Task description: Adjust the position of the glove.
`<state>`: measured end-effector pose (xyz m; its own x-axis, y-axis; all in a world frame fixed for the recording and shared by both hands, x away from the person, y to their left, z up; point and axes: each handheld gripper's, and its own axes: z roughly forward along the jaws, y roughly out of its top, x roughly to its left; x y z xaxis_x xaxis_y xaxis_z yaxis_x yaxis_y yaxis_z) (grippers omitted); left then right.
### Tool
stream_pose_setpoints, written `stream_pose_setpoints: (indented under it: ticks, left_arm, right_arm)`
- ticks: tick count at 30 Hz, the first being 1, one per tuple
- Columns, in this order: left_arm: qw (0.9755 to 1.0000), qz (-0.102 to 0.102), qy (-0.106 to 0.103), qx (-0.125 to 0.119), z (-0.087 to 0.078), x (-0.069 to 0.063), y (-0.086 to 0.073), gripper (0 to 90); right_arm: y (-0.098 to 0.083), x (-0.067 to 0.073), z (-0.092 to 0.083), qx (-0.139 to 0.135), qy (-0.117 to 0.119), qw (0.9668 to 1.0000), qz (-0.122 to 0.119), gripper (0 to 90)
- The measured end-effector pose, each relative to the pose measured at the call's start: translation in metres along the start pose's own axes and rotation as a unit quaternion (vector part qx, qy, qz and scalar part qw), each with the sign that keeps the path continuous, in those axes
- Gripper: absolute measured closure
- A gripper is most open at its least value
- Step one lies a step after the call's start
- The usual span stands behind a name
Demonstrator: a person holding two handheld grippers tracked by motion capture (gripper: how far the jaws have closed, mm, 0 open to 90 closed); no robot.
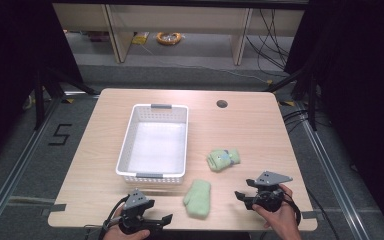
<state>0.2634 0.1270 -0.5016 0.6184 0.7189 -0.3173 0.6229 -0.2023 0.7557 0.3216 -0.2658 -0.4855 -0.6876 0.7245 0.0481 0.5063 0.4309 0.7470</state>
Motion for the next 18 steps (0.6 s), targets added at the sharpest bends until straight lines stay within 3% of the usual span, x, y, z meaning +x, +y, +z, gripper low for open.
stream_pose_setpoints:
  ticks: [2, 3, 11, 18]
  left_arm:
    - [1.0, -0.002, -0.002, 0.0, 0.0, -0.001, 0.0, 16.3]
    - [1.0, 0.001, -0.001, 0.002, 0.0, -0.001, 0.0, 16.3]
    - [1.0, -0.008, 0.002, -0.001, 0.003, -0.006, 0.001, 16.3]
    - [0.9998, 0.016, -0.013, -0.003, 0.009, -0.015, 0.007, 23.4]
  right_arm:
    - [0.001, 0.003, 0.001, 0.001, 0.005, 0.9999, 0.012, 37.3]
    - [0.002, 0.001, 0.002, -0.001, 0.01, 0.9999, -0.002, 37.3]
    - [0.009, 0.007, 0.004, 0.001, 0.01, 0.9999, -0.004, 38.7]
    - [0.027, 0.011, 0.01, -0.015, 0.028, 0.999, -0.031, 44.4]
